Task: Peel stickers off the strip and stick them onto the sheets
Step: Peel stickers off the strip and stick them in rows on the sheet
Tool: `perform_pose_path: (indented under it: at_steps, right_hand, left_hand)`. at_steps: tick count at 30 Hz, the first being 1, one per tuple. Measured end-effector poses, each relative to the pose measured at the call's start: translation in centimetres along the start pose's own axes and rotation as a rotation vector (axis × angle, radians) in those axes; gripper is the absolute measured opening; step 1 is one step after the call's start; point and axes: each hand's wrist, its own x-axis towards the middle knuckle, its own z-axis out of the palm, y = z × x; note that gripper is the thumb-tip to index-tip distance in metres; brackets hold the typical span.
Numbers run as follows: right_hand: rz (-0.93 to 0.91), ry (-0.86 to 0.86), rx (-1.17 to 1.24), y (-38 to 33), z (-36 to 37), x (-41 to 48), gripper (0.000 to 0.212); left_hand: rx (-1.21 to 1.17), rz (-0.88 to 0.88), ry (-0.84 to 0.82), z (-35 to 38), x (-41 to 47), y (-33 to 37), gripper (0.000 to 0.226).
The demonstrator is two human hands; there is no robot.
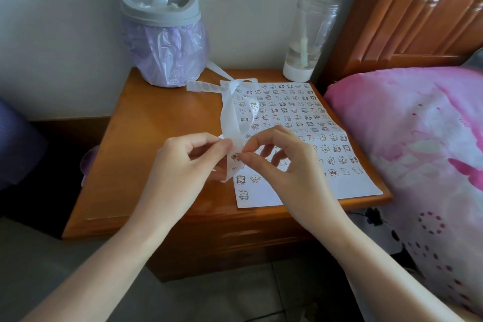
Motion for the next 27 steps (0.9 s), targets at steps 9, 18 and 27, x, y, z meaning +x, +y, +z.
perform_pose_path:
  at_steps: [9,18,27]
  right_hand:
    - [0.291,-0.225,0.011,0.3,-3.5,0.7,0.004]
    - [0.411,-0.336,-0.022,1.0,-3.2,0.5,0.005]
    - [0.408,-0.353,-0.044,0.9,-3.1,0.5,0.003]
  left_hand:
    - [0.176,0.017,0.044,-0.2,-0.2,-0.4,0.015]
    - [0.279,0.064,0.025,0.2,-0.4,-0.8,0.013]
    - [0.286,0.065,0.018,0.2,-0.4,-0.9,0.013]
